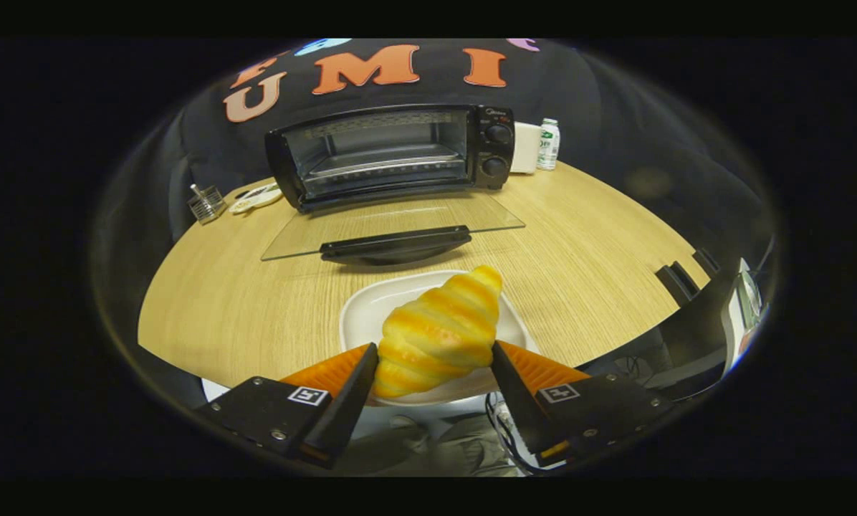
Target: Open the toaster oven, put the food inside, and close the toaster oven door.
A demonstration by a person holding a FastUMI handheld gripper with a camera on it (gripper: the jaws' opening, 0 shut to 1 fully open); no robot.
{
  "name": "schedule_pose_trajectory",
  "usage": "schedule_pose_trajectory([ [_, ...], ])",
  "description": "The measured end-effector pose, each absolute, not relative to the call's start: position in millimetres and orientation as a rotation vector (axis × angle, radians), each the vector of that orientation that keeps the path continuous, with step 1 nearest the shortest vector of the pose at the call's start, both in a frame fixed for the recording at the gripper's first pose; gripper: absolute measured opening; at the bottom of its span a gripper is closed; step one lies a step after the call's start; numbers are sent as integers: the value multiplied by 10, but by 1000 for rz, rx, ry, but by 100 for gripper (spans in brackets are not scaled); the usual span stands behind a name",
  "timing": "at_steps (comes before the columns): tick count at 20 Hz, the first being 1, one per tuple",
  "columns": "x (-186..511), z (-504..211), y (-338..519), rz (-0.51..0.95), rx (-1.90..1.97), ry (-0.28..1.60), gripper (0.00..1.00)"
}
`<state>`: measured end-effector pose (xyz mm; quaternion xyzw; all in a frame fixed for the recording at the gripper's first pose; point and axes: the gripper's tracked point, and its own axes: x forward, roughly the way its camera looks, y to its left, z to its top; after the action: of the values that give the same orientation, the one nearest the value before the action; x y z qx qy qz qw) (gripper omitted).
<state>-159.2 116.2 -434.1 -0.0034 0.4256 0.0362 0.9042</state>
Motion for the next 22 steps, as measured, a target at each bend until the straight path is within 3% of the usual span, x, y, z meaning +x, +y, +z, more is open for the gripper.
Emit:
schedule_pose_trajectory([
  [13,-1368,-3717,1104,134,-16,790,80],
  [22,-780,-3353,1264,189,-22,709,80],
])
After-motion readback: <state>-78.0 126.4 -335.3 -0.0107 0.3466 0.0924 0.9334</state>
